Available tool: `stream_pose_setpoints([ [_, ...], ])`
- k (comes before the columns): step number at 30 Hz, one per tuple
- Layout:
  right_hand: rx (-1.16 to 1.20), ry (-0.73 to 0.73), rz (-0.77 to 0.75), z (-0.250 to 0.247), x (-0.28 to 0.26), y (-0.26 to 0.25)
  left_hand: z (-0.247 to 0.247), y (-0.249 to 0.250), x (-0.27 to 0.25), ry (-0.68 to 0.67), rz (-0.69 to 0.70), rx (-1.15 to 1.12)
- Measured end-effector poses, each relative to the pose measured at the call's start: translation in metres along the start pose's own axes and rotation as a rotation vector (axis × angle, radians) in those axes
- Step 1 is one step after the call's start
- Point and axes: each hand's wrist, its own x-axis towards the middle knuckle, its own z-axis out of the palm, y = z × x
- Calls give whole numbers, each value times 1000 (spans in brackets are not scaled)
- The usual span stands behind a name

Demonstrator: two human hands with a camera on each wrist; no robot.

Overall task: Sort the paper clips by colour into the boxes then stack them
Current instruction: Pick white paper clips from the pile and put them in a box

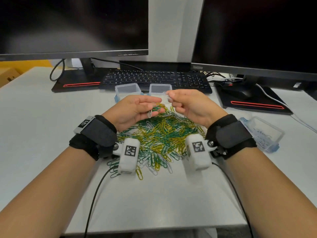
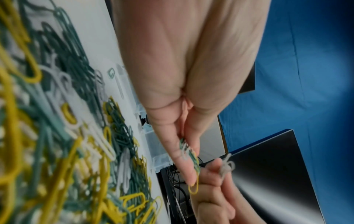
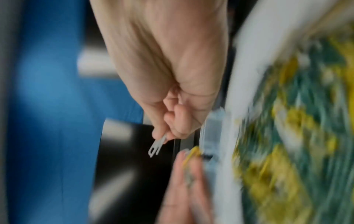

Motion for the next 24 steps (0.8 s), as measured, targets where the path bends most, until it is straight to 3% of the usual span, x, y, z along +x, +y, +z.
stream_pose_setpoints([
  [3,508,-169,219,0,0,-3,1,1,1,82,53,-90],
  [6,604,-204,298,0,1,-4,0,0,5,197,128,-170],
  [13,248,-163,334,31,-6,3,7,6,5,245,341,-196],
  [18,133,-157,246,38,-4,10,15,1,3,212,360,-38],
  [24,14,-208,230,27,-12,-6,12,-2,4,215,361,-112],
])
